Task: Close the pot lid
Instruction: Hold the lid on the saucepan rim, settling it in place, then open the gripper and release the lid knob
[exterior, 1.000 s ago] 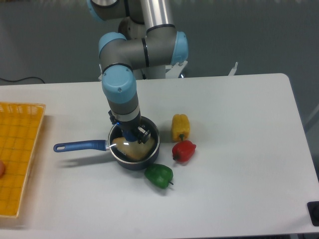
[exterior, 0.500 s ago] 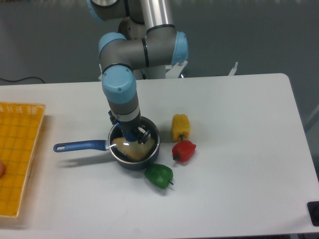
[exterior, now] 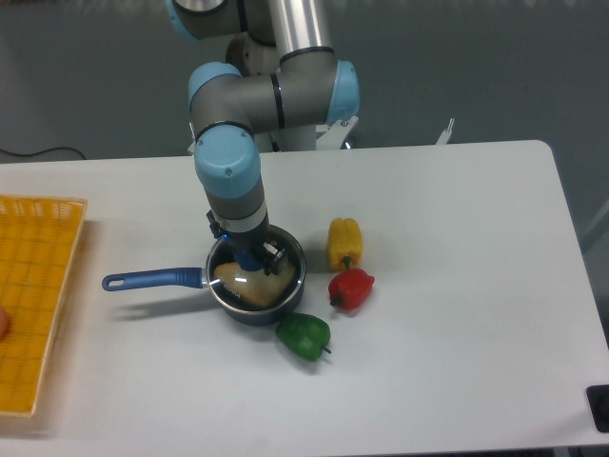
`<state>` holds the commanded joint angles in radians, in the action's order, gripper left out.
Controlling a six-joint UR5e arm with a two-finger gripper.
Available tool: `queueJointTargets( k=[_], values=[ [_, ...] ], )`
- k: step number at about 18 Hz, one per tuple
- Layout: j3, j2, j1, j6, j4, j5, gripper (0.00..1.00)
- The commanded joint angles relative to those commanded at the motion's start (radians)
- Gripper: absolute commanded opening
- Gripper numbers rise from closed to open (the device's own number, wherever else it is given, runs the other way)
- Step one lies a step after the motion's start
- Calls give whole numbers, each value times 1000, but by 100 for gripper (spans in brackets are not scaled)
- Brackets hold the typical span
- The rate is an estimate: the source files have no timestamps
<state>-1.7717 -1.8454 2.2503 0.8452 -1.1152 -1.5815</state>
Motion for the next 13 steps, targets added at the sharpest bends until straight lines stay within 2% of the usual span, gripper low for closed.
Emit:
queueJointTargets(
  k=[3,6,10,13],
  values=[
    [0,2,2,2,0,0,88],
    [5,18,9,5,-2,0,100],
    [-5,81,32,6,-26,-46,100],
    [6,89,40,5,-38,-80,100]
  ],
)
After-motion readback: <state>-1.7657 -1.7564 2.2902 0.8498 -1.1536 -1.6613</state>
